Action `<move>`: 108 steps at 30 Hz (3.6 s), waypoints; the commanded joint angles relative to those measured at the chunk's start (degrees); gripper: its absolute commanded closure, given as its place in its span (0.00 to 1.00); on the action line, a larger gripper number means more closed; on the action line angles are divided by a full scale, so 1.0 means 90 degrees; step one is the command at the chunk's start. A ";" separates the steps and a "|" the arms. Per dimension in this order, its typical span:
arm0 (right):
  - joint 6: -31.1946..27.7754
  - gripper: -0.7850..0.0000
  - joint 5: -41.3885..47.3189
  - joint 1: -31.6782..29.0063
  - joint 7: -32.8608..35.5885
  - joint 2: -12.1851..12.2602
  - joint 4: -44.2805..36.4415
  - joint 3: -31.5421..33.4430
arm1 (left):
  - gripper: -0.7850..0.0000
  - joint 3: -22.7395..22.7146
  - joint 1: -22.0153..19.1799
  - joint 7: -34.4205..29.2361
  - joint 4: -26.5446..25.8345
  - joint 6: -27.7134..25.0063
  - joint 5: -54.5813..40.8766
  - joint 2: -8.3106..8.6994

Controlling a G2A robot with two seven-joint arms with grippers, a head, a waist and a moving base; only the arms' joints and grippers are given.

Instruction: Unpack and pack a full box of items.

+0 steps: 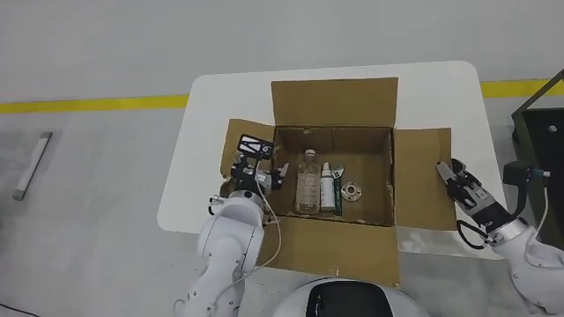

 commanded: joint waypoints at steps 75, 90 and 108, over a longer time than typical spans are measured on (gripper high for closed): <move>-0.0084 1.00 -0.0269 -0.0133 -0.0270 -0.0114 -0.0132 0.0039 | 0.00 0.2583 -0.2506 -0.3029 0.2687 0.1469 -0.0304 -0.0913; -0.0081 1.00 -0.0360 -0.0086 -0.0261 -0.0133 -0.0122 -0.0002 | 0.00 0.2193 -0.2470 -0.2773 0.3011 0.1796 -0.1417 -0.1040; -0.0100 1.00 -0.0396 -0.0173 -0.0295 -0.0152 -0.0186 0.0047 | 0.05 0.1487 -0.3500 -0.3786 0.4636 0.2902 -0.2169 -0.1341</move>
